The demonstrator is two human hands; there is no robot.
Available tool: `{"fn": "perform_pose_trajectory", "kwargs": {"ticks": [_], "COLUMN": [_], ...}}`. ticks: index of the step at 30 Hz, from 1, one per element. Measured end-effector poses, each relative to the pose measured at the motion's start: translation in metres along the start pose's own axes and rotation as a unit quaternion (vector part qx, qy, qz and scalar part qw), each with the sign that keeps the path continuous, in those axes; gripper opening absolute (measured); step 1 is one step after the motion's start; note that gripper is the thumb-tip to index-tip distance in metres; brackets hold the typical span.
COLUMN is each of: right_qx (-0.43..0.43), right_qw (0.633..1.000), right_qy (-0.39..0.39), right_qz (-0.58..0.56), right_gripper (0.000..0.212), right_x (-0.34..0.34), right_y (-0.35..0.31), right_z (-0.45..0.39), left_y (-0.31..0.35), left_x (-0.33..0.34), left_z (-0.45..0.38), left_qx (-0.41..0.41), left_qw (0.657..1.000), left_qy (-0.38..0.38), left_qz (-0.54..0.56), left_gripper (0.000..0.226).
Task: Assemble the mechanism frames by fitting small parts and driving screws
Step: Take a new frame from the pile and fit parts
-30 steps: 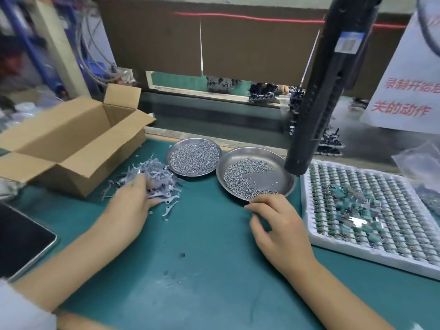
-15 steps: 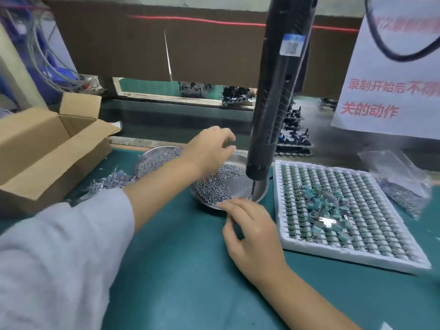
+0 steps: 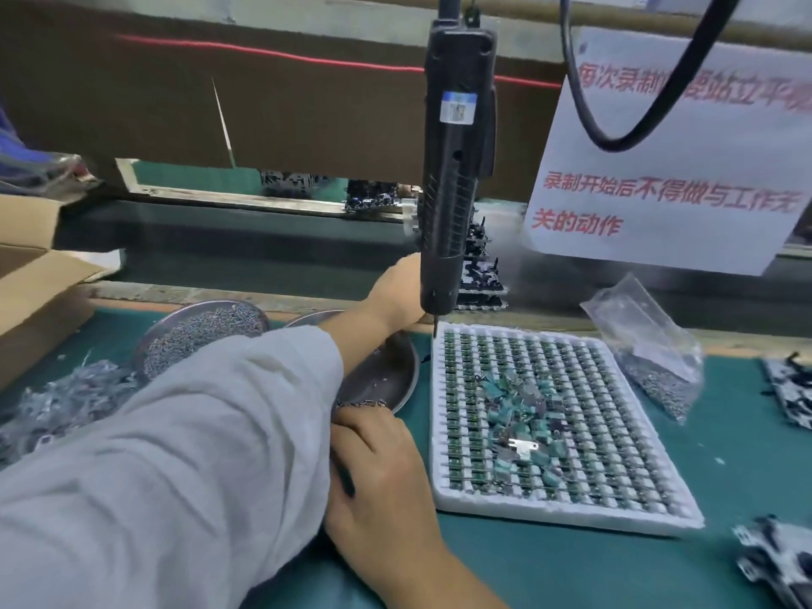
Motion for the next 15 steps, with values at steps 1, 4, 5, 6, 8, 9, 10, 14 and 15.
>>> {"fn": "perform_pose_trajectory", "kwargs": {"ticks": [1,4,5,6,8,9,10,14,15], "right_qx": [0.0,-0.002,-0.003,-0.003,0.0,0.003,0.008,0.053,0.068], "right_qw": [1.0,1.0,1.0,1.0,0.999,0.999,0.999,0.996,0.995], "right_qy": [0.003,0.018,0.021,0.023,0.03,0.037,0.045,0.043,0.037], "right_qz": [-0.002,-0.011,-0.013,-0.015,-0.019,-0.021,-0.023,-0.057,-0.07], "right_gripper": [0.022,0.018,0.02,0.023,0.026,0.026,0.025,0.027,0.031], "right_x": [0.0,0.0,-0.001,-0.001,-0.002,-0.002,-0.003,-0.004,-0.005], "right_y": [0.0,0.001,0.0,0.0,0.0,-0.001,-0.001,-0.001,-0.001], "right_z": [0.0,0.0,0.0,0.0,0.0,0.0,0.0,-0.001,-0.001], "left_y": [0.002,0.005,0.006,0.007,0.008,0.007,0.005,-0.004,-0.004], "left_x": [0.001,-0.002,-0.005,-0.009,-0.02,-0.027,-0.035,-0.086,-0.101], "left_z": [0.001,0.002,0.003,0.005,0.011,0.015,0.02,0.054,0.066], "left_qx": [0.003,0.029,0.037,0.047,0.056,0.054,0.052,0.004,-0.004], "left_qw": [1.0,0.999,0.999,0.997,0.995,0.995,0.994,0.989,0.986], "left_qy": [0.002,0.019,0.02,0.023,0.031,0.041,0.055,0.14,0.163], "left_qz": [0.001,-0.021,-0.035,-0.051,-0.07,-0.077,-0.079,-0.039,-0.037], "left_gripper": [0.011,0.019,0.017,0.012,0.005,0.005,0.006,0.033,0.035]}}
Point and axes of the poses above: each hand's wrist, its own z-axis away from the middle knuckle, its own x-axis out of the palm, y = z × x, the point moved 2 cm from there along -z, towards the middle knuckle, and after that the axes turned 7 degrees about x, right-handed, at the moved point
